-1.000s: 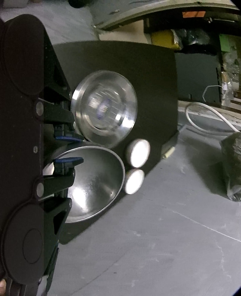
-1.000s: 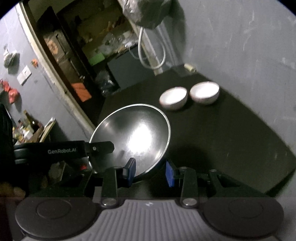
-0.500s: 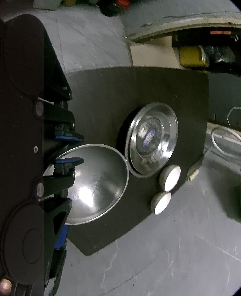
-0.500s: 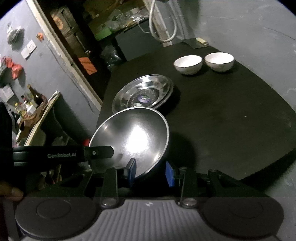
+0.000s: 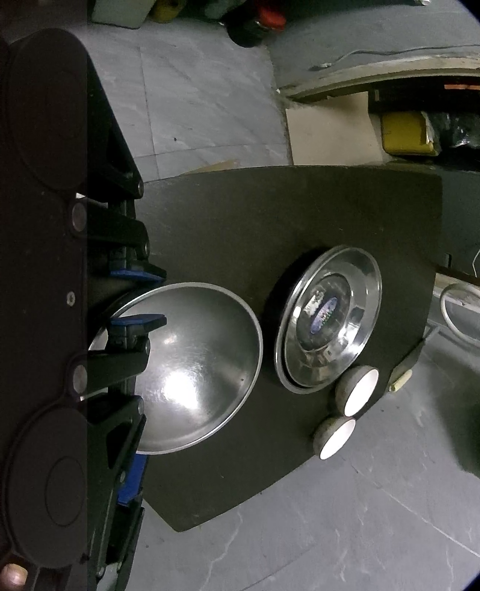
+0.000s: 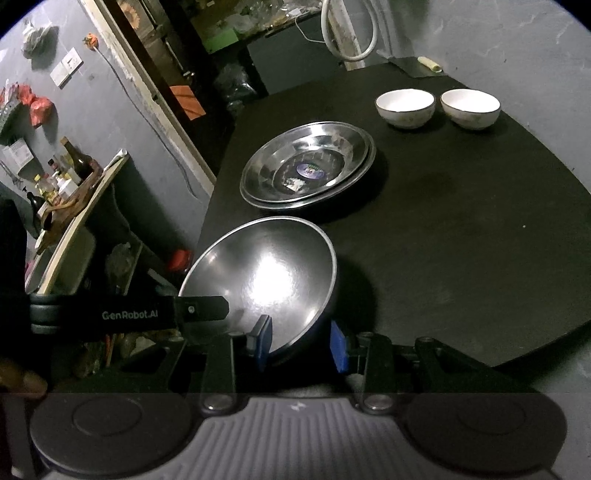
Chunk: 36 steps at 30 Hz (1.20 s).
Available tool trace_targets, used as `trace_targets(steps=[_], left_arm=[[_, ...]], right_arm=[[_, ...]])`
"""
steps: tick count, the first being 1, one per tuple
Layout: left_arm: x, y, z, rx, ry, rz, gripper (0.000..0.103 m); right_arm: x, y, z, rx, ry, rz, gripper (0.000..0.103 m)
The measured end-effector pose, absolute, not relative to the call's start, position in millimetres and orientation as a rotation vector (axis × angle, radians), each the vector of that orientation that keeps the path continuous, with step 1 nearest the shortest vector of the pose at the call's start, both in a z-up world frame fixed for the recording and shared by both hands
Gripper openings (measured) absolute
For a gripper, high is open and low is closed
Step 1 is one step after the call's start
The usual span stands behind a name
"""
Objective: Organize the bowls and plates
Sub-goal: 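Lift the cream-handled steel bowl by its rim and carry it toward the plates, then lower the steel bowl beside the plate stack and open the left tool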
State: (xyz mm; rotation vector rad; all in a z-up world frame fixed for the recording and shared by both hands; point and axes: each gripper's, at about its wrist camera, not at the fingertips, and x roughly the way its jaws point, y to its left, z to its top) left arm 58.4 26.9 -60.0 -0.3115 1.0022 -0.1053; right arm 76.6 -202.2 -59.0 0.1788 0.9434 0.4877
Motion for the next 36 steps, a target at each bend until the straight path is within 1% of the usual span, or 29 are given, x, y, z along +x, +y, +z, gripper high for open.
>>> trace_targets(steps=[9, 13, 15, 17, 18, 19, 20, 21, 22, 23, 24, 26, 27, 28, 30, 32, 36], left_arm=[[60, 26, -64, -0.311, 0.997, -0.095, 0.020], [59, 27, -65, -0.310, 0.991, -0.095, 0.022], [58, 28, -65, -0.309, 0.988, -0.095, 0.028], [57, 30, -63, -0.312, 0.980, -0.091, 0.040], [55, 31, -62, -0.314, 0.974, -0.089, 0.043], [54, 32, -61, -0.318, 0.966, -0.084, 0.050], [52, 34, -59, -0.325, 0.953, -0.070, 0.059], [50, 37, -56, -0.334, 0.935, -0.053, 0.065], [48, 39, -53, -0.345, 0.910, -0.033, 0.077], [45, 41, -50, -0.352, 0.883, -0.013, 0.086], [43, 43, -46, -0.355, 0.853, 0.006, 0.088], [43, 46, -39, -0.363, 0.813, 0.028, 0.098], [45, 48, -36, -0.371, 0.801, 0.037, 0.100], [47, 50, -34, -0.378, 0.790, 0.045, 0.102], [53, 52, -30, -0.390, 0.774, 0.059, 0.102], [60, 52, -28, -0.392, 0.767, 0.071, 0.102], [77, 50, -24, -0.356, 0.735, 0.088, 0.102]], right_arm=[[80, -203, -60, 0.174, 0.946, 0.504, 0.039], [81, -204, -62, 0.183, 0.946, 0.513, 0.040], [82, -206, -62, 0.184, 0.939, 0.515, 0.045], [82, -207, -61, 0.180, 0.927, 0.512, 0.047], [82, -208, -60, 0.180, 0.923, 0.510, 0.049], [82, -210, -59, 0.179, 0.916, 0.506, 0.050], [83, -211, -58, 0.177, 0.909, 0.501, 0.054], [83, -213, -56, 0.176, 0.901, 0.496, 0.060], [83, -215, -54, 0.175, 0.892, 0.489, 0.063], [83, -217, -52, 0.175, 0.883, 0.483, 0.070], [83, -219, -50, 0.175, 0.876, 0.477, 0.076], [84, -225, -46, 0.181, 0.859, 0.462, 0.084], [85, -227, -44, 0.185, 0.854, 0.457, 0.088], [86, -231, -43, 0.191, 0.849, 0.451, 0.089], [89, -238, -41, 0.206, 0.837, 0.438, 0.098], [93, -246, -39, 0.229, 0.824, 0.423, 0.103], [107, -259, -37, 0.266, 0.806, 0.381, 0.103]])
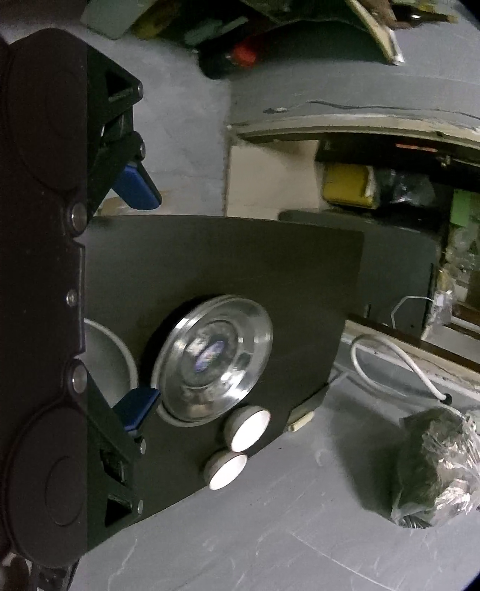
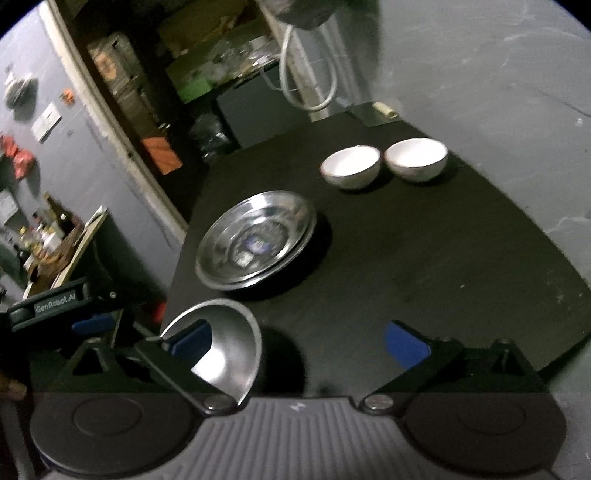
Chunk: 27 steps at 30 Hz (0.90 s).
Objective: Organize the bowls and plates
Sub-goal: 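Lower the steel bowl beside the plate stack and open the left tool, then move the left tool to a red-rimmed white bowl and grip its rim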
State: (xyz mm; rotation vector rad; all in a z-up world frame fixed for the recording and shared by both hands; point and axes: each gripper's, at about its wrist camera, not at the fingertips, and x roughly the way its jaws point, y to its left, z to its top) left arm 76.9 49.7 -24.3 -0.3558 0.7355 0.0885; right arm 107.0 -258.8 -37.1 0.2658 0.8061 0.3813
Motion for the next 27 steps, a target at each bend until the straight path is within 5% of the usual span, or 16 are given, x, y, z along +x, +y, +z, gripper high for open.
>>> trace_targets(steps=[27], left_arm=[[361, -38, -28, -0.125, 0.784, -0.100, 0.102]], right_arm=[[325, -296, -79, 0.557, 0.781, 0.295, 0.097]])
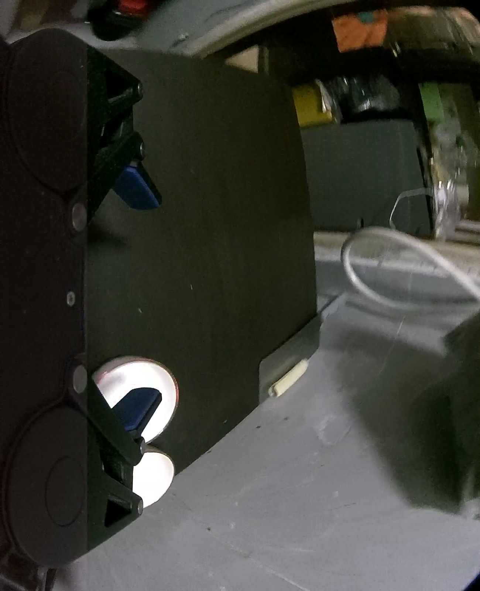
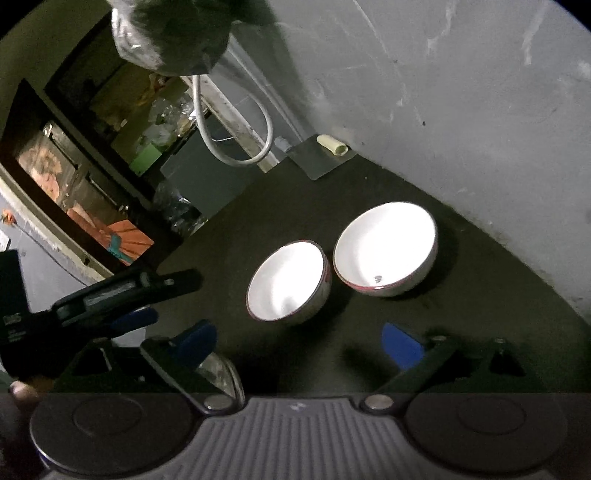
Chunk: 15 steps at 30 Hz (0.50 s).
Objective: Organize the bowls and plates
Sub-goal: 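Move the left tool to a red-rimmed white bowl and grip its rim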
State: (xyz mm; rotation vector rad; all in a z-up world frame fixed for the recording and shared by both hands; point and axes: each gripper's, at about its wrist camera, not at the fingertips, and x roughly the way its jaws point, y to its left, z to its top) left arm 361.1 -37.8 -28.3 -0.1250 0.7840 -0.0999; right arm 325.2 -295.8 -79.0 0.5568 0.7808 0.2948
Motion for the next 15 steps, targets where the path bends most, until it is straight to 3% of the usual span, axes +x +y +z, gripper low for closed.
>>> trace_targets(steps=[7, 15], left_arm=[[388, -60, -49, -0.035, 0.832, -0.131, 0.102], [398, -67, -61, 0.012, 0.880, -0.158, 0.099]], right_arm=[[344, -294, -95, 0.565, 0.802, 0.316, 0.093], [353, -292, -106, 0.591, 0.810, 0.314, 0.081]])
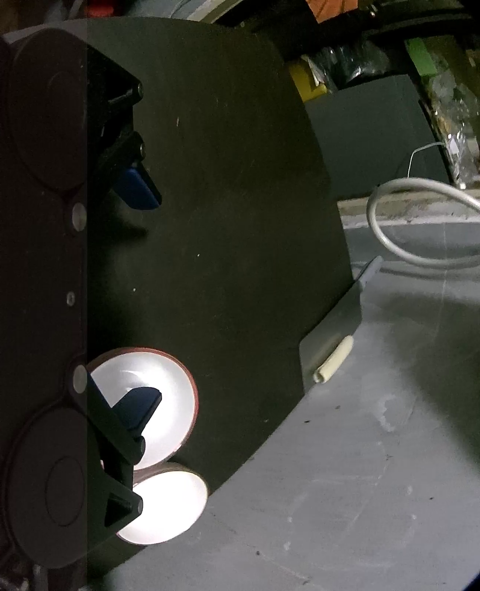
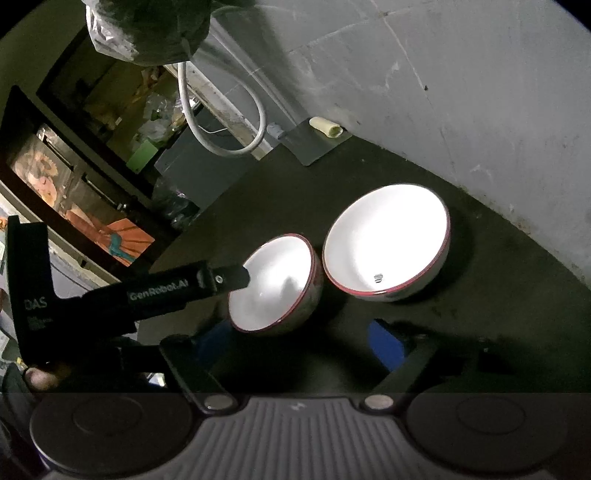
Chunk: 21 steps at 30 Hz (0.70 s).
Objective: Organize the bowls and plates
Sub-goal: 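Move the left tool to a red-rimmed white bowl and grip its rim, then carry the white bowl with the left tool toward the steel bowl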
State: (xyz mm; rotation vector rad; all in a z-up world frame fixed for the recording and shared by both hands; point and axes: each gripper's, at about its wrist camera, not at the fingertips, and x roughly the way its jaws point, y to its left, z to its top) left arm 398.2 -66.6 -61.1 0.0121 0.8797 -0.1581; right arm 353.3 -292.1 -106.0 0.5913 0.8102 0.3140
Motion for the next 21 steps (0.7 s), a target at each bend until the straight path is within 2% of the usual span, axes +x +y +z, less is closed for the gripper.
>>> trace_targets(steps=[7, 9, 11, 13, 15, 21], left_arm=[[406.1, -66.4, -64.8, -0.040, 0.916, -0.229, 0.079], [406.7, -67.9, -65.1, -0.041, 0.924, -0.250, 0.070], [407.4, -69.5, -65.8, -0.041, 0.935, -0.266, 0.051], [407.8, -69.7, -66.5, -0.051, 0.948, -0.281, 0.042], [407.8, -70.1, -67.4, -0.063, 0.950, -0.294, 0.039], [407.7, -73.1, -68.3, -0.069, 0.963, -0.317, 0.020]], right_arm=[[360.6, -286.6, -107.3, 0.607, 0.801, 0.317, 0.063], [362.2, -284.4, -107.3, 0.605, 0.801, 0.313, 0.057], [361.3, -283.7, -106.7, 0.603, 0.798, 0.309, 0.052], [360.7, -283.0, -106.7, 0.599, 0.801, 0.304, 0.048], [361.5, -283.8, -107.2, 0.600, 0.802, 0.299, 0.044], [363.9, -285.7, -109.3, 0.609, 0.807, 0.290, 0.036]])
